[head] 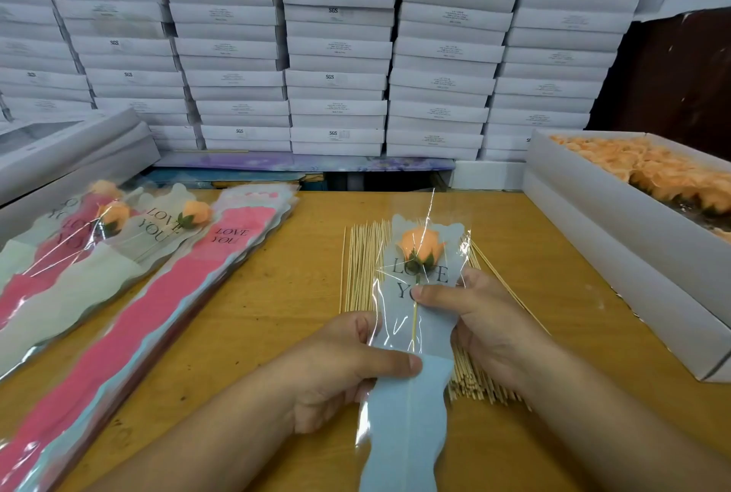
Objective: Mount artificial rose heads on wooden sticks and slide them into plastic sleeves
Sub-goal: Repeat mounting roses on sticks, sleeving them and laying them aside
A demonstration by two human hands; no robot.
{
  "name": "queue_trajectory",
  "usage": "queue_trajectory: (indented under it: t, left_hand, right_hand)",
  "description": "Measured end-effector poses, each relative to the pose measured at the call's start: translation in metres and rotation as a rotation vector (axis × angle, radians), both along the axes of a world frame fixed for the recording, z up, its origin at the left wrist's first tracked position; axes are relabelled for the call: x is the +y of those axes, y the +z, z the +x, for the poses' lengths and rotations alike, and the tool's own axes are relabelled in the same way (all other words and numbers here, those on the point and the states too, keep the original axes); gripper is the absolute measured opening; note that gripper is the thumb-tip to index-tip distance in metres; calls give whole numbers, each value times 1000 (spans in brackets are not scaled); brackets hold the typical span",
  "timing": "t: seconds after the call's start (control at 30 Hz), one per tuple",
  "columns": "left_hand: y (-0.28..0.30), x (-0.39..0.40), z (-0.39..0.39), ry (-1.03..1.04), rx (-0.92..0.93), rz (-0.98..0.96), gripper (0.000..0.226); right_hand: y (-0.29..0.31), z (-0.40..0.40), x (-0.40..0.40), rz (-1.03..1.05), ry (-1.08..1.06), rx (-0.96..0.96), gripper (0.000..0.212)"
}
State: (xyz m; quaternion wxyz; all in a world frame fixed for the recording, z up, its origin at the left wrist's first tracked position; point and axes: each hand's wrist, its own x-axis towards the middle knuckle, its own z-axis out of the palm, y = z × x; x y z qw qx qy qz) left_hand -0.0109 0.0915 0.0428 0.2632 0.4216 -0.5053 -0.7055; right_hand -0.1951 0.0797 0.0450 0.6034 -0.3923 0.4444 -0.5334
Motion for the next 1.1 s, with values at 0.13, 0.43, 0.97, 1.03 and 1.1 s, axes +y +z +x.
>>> queue_trajectory:
  t: [0.13, 0.43, 0.97, 1.03, 1.1]
  left_hand:
    - [-4, -2, 1, 1, 22, -8, 21]
    - [38, -16, 35, 107, -33, -86, 35]
    - [59, -122, 278, 598, -732, -364, 34]
    - [47, -130, 308, 669, -779, -311, 32]
    - [29, -138, 326, 711, -829, -281, 26]
  right_hand:
    - [-1, -1, -1, -16, 30, 16, 24]
    - [2, -12, -10, -26, 95, -108, 46]
    - [-5, -26, -20, -34, 23, -36, 38]
    - [-6, -26, -21, -40, 29, -30, 35]
    - [-7, -27, -21, -43, 38, -23, 34]
